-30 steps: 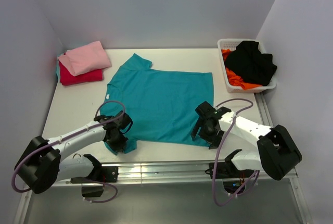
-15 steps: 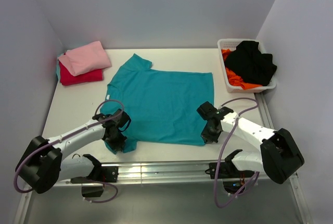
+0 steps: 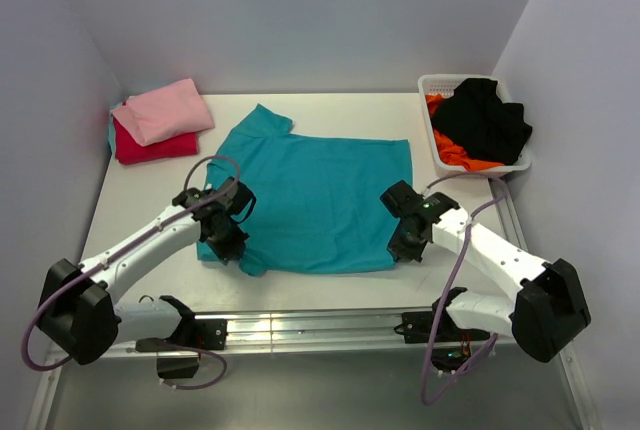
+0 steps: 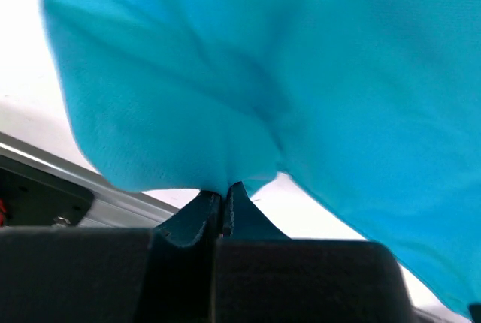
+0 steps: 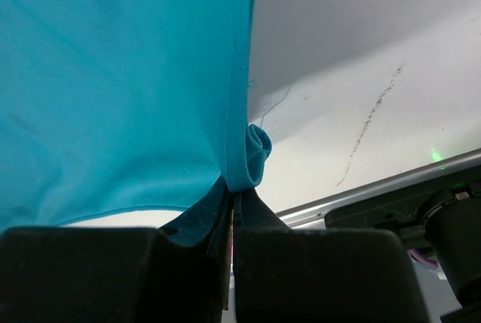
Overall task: Fold and stack the t-shirts
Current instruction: Grap the side of the flattened tshirt closest away from the robot with both arms, then fold the flattened tshirt in 1/3 of the way
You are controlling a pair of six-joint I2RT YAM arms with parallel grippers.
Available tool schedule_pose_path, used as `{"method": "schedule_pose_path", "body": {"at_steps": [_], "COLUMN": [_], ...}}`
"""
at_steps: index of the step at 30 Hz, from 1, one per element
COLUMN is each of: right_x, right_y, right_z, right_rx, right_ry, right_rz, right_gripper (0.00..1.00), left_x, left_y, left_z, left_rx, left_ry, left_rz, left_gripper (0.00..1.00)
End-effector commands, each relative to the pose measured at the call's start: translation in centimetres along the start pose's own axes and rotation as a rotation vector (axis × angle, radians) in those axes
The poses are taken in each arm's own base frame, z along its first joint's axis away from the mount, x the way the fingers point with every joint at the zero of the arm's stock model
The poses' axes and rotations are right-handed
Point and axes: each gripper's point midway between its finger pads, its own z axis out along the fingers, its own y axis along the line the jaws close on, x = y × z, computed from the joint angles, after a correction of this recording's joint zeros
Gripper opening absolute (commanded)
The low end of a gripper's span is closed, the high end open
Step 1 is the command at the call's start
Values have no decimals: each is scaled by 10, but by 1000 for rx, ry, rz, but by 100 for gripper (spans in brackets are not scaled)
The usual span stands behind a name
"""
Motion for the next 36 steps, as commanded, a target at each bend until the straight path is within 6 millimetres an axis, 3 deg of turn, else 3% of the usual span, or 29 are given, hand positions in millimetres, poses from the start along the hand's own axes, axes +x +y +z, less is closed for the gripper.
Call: {"method": "schedule_pose_path", "body": {"at_steps": [1,6,11,13,14,15,16,17,18,19,20,21,23,26,27,28,29,30,32,33,34,36], "right_x": [-20,-42,-83,-106,-117,-128,-149,-160,-168,-196,-203,-226,-239,-247,-242,-241,-235,-224,-215,-204,-199,-179], "right_y": [7,21,43,58,59,63,78,77,78,96,96,102,110,113,109,107,103,94,88,80,77,67], "right_z": [-20,-25,-28,-31,-19,-14,-20,2,7,-6,13,-3,-5,-27,-24,-35,-37,-27,-41,-34,-45,-40], "right_rx": [-4,11,16,-3,40,50,30,97,135,115,189,185,182,139,145,120,115,124,76,83,51,43], "right_ry": [-60,-74,-107,-130,-110,-115,-139,-89,-64,-106,-76,-112,-121,-154,-148,-165,-164,-145,-168,-155,-175,-142], "right_rz": [-9,-42,-34,-25,-6,4,19,36,31,45,45,65,69,86,87,95,96,95,102,94,95,76], "right_gripper": [0,0,0,0,0,0,0,30,55,89,95,96,97,97,97,97,97,97,95,95,95,95], "left_x": [-9,-39,-80,-94,-117,-127,-136,-162,-179,-192,-216,-222,-244,-256,-257,-255,-258,-255,-248,-246,-235,-226], "left_y": [-17,-45,-75,-87,-105,-113,-127,-146,-154,-161,-184,-182,-202,-212,-211,-205,-200,-196,-176,-166,-151,-131], "left_z": [-18,-31,-32,-14,-18,6,14,28,34,39,43,40,19,-17,-24,-25,-43,-46,-52,-52,-42,-48], "left_rx": [12,41,86,66,115,84,112,105,99,79,100,72,140,244,261,256,267,267,224,190,139,105], "left_ry": [0,-31,-46,-28,-51,-19,10,25,11,-4,-27,-12,-57,-136,-152,-157,-195,-201,-208,-218,-191,-200], "left_rz": [54,75,71,107,91,129,140,128,141,146,132,120,93,86,90,88,82,95,98,105,111,100], "left_gripper": [0,0,0,0,0,3,44,78,99,99,99,99,99,99,99,99,100,99,100,99,99,100]}}
